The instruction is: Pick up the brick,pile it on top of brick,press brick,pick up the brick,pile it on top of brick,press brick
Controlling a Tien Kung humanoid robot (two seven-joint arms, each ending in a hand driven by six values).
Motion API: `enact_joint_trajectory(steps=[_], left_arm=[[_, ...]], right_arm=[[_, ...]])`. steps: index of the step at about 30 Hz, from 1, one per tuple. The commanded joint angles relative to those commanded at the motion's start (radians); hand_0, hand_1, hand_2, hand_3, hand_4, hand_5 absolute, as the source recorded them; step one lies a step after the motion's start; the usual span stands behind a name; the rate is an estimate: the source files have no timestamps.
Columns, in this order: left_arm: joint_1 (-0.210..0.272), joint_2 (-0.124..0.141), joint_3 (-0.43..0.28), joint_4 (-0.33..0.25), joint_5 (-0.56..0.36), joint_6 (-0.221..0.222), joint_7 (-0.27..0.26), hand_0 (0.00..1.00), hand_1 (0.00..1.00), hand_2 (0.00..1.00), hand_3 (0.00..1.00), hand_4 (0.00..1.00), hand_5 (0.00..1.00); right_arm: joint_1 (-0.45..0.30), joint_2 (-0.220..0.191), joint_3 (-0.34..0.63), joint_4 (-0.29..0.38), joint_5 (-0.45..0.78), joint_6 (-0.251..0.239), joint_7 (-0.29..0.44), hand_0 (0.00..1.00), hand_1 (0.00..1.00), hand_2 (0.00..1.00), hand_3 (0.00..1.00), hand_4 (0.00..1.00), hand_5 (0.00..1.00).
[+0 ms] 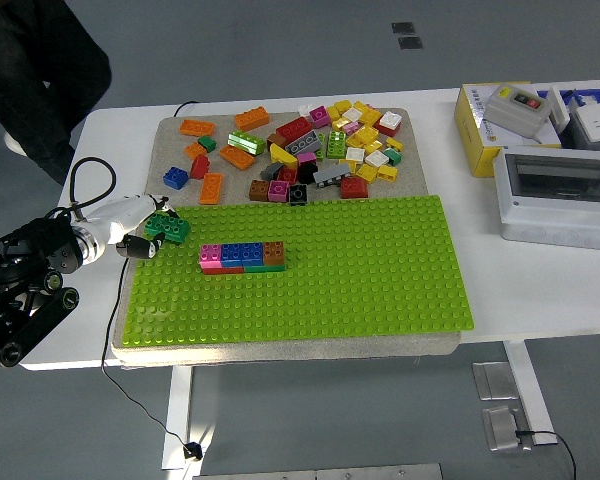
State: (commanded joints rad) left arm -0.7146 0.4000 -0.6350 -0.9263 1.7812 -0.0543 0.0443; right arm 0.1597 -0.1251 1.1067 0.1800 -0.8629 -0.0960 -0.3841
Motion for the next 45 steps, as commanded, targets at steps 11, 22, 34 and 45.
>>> enact_joint_trajectory(steps=[11, 22, 34, 45], left_arm=[[0.085, 0.058, -0.156, -0.197, -0.029, -0.128, 0.146, 0.998, 0.998, 0.996, 0.528, 0.348, 0.097], [0.186, 0.008, -0.359, -0.401, -0.074, -0.239, 0.301, 0.998, 0.996, 0.980, 0.528, 0.386, 0.127], [0.149, -0.091, -0.307, -0.481, -0.080, -0.251, 0.406, 0.997, 0.966, 0.942, 0.525, 0.494, 0.187], [0.089, -0.137, -0.190, -0.491, -0.064, -0.221, 0.422, 0.991, 0.950, 0.937, 0.529, 0.555, 0.242]], right_arm=[[-0.006, -0.005, 0.006, 0.000, 0.000, -0.001, 0.006, 0.698, 0.637, 0.504, 0.772, 0.619, 0.998], [-0.010, -0.007, 0.027, 0.000, -0.028, 0.000, 0.004, 0.696, 0.635, 0.489, 0.768, 0.620, 0.998], [-0.011, -0.005, 0.026, 0.000, -0.029, 0.000, 0.004, 0.698, 0.636, 0.484, 0.768, 0.621, 0.998], [-0.008, -0.008, 0.019, 0.000, -0.023, 0.000, 0.009, 0.696, 0.635, 0.472, 0.767, 0.621, 0.998]])
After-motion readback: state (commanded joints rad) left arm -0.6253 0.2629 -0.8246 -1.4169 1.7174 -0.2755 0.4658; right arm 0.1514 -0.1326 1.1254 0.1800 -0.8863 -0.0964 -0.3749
